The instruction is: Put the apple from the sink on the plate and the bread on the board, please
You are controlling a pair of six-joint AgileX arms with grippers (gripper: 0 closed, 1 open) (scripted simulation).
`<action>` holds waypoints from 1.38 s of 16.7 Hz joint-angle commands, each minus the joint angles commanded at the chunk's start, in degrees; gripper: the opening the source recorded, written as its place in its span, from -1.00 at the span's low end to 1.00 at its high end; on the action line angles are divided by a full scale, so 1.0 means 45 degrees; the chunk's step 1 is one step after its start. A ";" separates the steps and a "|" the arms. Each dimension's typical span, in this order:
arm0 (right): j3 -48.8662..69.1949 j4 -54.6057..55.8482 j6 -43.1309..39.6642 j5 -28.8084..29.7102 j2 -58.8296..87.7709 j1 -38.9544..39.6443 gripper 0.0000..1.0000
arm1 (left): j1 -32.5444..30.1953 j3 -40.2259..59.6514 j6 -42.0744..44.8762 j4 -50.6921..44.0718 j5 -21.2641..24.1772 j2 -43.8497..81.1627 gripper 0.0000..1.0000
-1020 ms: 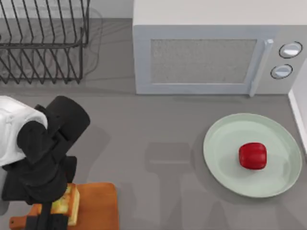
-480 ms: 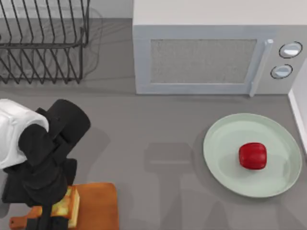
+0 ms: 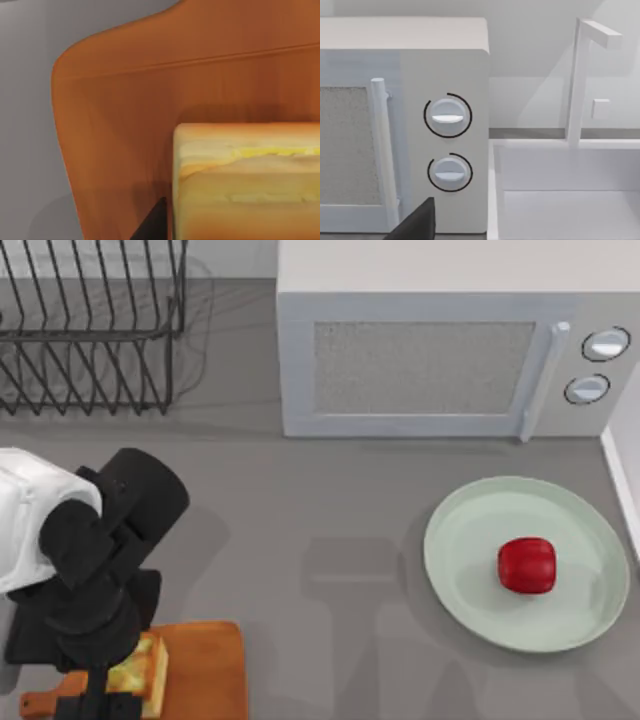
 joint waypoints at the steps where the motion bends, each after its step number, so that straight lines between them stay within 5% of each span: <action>1: 0.0000 0.0000 0.0000 0.0000 0.0000 0.0000 1.00 | 0.0000 0.0000 0.0000 0.0000 0.0000 0.0000 0.81; 3: 0.0000 0.0000 0.0000 0.0000 0.0000 0.0000 1.00 | 0.0000 0.0000 0.0000 0.0000 0.0000 0.0000 1.00; 15: 0.0000 0.0000 0.0000 0.0000 0.0000 0.0000 1.00 | 0.0429 -0.0075 0.0652 0.0734 -0.0093 -0.0762 1.00; 19: 0.0000 0.0000 0.0000 0.0000 0.0000 0.0000 1.00 | 0.1819 -0.0783 0.3411 0.2871 -0.0327 -0.3024 1.00; 23: 0.0000 0.0000 0.0000 0.0000 0.0000 0.0000 1.00 | 0.3550 -0.2336 0.8309 0.5264 -0.0493 -0.6100 1.00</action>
